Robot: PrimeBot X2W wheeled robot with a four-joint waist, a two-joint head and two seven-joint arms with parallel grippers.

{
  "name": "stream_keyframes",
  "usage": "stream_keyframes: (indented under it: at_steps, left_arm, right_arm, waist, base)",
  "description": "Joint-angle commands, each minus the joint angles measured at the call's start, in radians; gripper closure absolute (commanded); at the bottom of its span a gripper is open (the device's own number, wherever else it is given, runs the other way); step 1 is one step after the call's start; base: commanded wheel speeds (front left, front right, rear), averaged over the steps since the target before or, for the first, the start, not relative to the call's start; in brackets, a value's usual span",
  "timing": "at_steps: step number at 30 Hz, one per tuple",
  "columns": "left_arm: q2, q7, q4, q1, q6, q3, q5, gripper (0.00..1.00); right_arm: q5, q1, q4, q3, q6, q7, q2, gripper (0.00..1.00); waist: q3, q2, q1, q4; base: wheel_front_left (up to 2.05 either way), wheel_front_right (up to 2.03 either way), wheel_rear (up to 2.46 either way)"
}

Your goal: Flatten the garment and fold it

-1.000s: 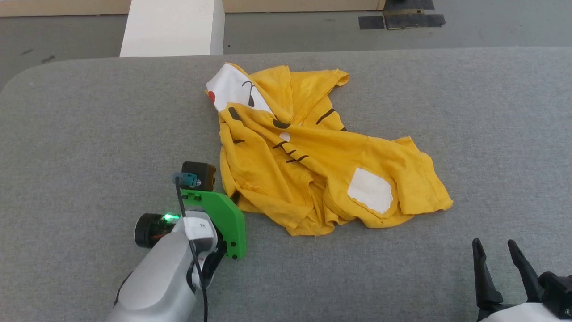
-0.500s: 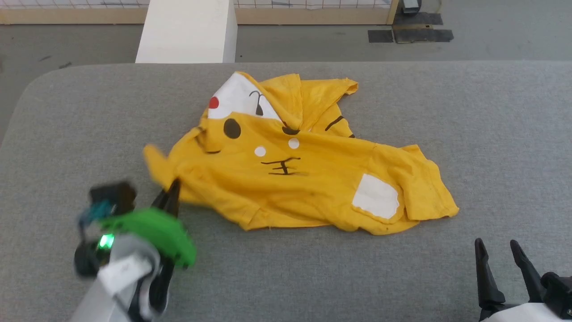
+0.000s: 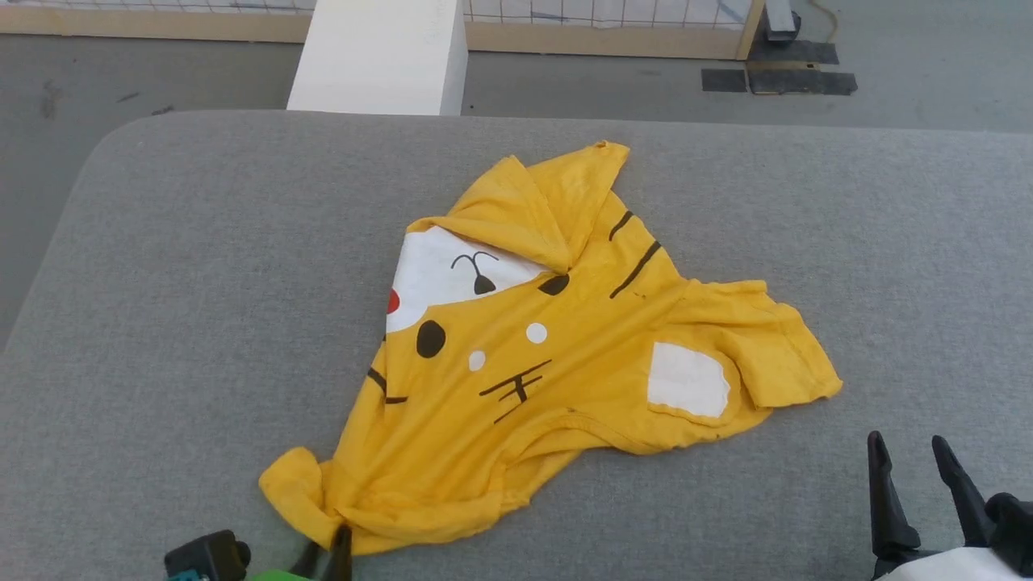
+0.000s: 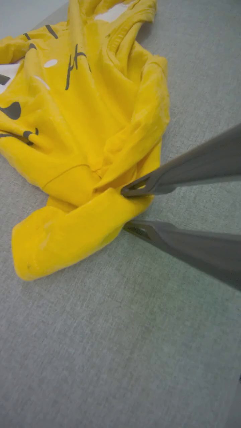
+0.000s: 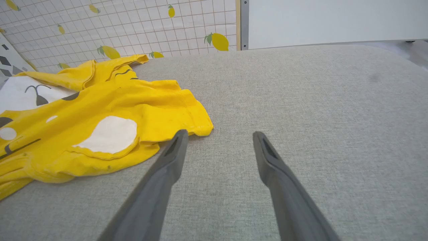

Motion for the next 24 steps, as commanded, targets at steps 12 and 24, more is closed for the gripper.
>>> stream_keyframes:
  at_steps: [12,24]
  left_arm:
    - [0.017,-0.325,-0.118,-0.096,-0.066,0.131,0.124,0.0]
    - [-0.165,-0.383,-0.103,-0.062,-0.26,0.259,0.515,0.0]
  right_arm:
    - [0.006,0.007,0.017,0.017,-0.002,0.002,0.001,0.0]
    - [-0.013,0.008,0.0,0.065,-0.002,0.02,0.001,0.0]
  waist:
    - [-0.043,0.0,0.0,0.009]
    - [-0.073,0.0,0.0,0.005]
  base:
    - [0.0,0.0,0.0]
    - [0.0,0.0,0.0]
